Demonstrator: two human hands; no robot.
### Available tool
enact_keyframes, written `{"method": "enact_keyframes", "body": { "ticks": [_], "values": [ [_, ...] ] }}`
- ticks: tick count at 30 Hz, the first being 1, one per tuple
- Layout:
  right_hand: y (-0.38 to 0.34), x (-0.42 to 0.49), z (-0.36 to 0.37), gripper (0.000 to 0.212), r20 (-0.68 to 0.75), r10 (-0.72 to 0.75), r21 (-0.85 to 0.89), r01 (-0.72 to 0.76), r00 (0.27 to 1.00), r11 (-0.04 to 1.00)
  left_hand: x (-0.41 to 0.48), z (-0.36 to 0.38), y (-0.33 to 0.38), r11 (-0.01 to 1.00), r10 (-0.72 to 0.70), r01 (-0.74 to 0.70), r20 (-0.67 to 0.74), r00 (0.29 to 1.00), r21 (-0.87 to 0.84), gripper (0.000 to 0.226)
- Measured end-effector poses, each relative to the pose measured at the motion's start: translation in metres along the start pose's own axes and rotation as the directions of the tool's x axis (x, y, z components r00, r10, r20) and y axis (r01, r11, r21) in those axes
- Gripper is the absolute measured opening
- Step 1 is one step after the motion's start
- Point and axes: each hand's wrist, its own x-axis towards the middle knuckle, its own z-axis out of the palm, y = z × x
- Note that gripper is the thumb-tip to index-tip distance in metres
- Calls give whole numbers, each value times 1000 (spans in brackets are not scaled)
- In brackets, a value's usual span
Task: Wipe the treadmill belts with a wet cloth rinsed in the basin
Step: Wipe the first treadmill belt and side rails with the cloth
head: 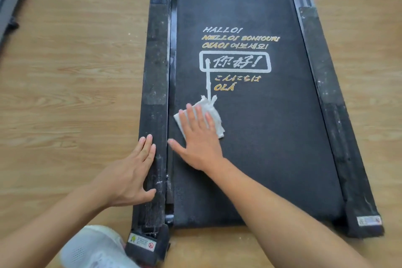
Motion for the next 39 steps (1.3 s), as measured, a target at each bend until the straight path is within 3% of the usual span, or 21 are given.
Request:
{"method": "enact_keyframes", "body": {
  "ticks": [4,6,9,11,13,17,18,22,24,27,29,31,34,37,39],
  "values": [
    [9,-37,14,84,60,-218,-52,222,974,974,0,3,-4,1000,16,-16,20,1000,11,117],
    [50,-57,1,83,68,-212,-70,217,975,974,-2,5,-9,999,17,-17,3,1000,-28,118],
    [146,-89,-27,87,52,91,-79,-87,994,993,1,7,-10,997,22,-23,-10,1000,-68,119],
    [209,-120,-50,93,20,342,-56,-341,939,939,0,7,-6,997,29,-28,3,1000,-74,118],
    [241,-144,-60,97,31,504,2,-505,863,863,1,8,-6,996,26,-26,-2,1000,-89,116],
    [202,-116,-52,112,35,689,168,-683,724,710,0,11,-10,992,32,-30,16,999,-121,106],
    [182,-105,-45,113,30,690,198,-681,723,705,0,11,-10,991,32,-29,22,999,-133,103],
    [68,-71,-12,101,-14,360,94,-357,933,929,2,10,-11,976,36,-27,35,999,-217,99],
    [7,-63,6,95,6,184,71,-184,983,980,2,11,-14,970,38,-29,35,999,-242,97],
    [-33,-70,19,87,89,-50,84,43,995,996,4,15,-20,961,73,-63,28,997,-270,95],
    [-18,-87,21,83,121,-207,6,208,971,978,4,19,-24,962,72,-65,17,997,-266,95],
    [21,-102,13,81,109,-232,-20,236,967,972,6,24,-28,961,55,-55,-7,998,-270,94],
    [111,-128,-9,83,31,130,-3,-130,991,992,11,33,-28,961,41,-55,-57,998,-270,93],
    [189,-176,-31,84,-5,537,29,-536,844,843,12,34,-28,962,51,-65,-59,997,-265,94],
    [208,-194,-35,87,-3,647,56,-645,763,762,12,31,-28,954,55,-72,-64,996,-291,95]
  ]
}}
